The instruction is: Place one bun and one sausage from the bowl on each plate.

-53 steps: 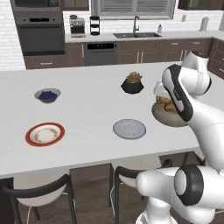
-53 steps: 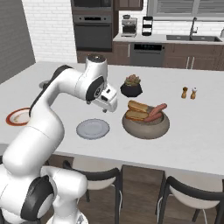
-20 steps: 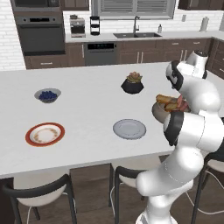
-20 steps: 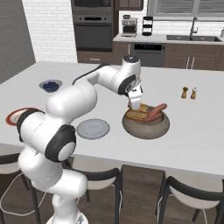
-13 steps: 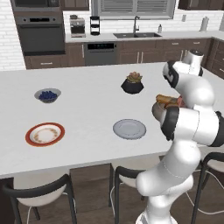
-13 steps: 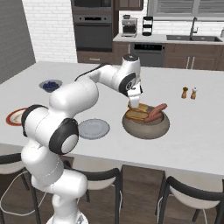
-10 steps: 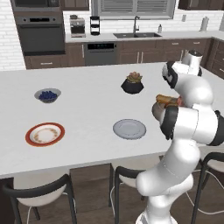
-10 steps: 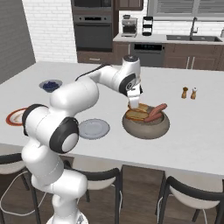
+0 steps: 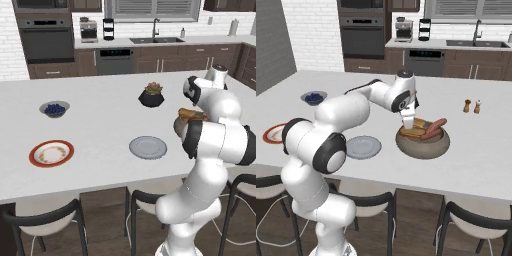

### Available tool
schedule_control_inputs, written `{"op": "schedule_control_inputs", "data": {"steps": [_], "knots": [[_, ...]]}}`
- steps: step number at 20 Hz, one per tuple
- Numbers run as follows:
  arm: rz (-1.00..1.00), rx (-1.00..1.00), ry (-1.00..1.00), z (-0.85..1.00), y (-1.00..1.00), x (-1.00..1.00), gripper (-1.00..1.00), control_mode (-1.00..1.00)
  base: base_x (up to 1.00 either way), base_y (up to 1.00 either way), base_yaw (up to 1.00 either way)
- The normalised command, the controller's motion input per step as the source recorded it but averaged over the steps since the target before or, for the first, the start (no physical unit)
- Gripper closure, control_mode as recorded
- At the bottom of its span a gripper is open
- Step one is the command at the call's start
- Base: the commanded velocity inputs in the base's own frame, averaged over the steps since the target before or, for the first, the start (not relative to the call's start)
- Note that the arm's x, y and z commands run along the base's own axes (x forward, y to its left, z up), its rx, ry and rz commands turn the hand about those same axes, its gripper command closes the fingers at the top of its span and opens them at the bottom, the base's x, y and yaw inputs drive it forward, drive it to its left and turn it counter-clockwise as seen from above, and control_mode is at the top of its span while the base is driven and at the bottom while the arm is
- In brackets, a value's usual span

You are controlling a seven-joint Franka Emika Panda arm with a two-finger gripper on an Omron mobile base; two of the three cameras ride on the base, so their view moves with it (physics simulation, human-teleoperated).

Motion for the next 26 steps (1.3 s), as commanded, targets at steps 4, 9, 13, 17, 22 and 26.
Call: {"op": "schedule_control_inputs", "data": {"steps": [4, 9, 13, 17, 22, 26], "knots": [[-0.02, 0.00, 0.00, 0.00, 0.20, 0.17, -1.00, -1.00, 0.00, 0.00, 0.00], [0.00, 0.00, 0.03, -0.14, 0.08, 0.18, -1.00, -1.00, 0.00, 0.00, 0.00], [0.01, 0.00, 0.04, -0.25, -0.04, 0.12, -1.00, -1.00, 0.00, 0.00, 0.00], [0.02, 0.00, 0.05, -0.24, -0.04, 0.01, -1.00, -1.00, 0.00, 0.00, 0.00], [0.00, 0.00, 0.06, -0.20, 0.00, 0.00, -1.00, -1.00, 0.00, 0.00, 0.00], [0.00, 0.00, 0.06, -0.17, 0.00, 0.00, -1.00, -1.00, 0.00, 0.00, 0.00]]}}
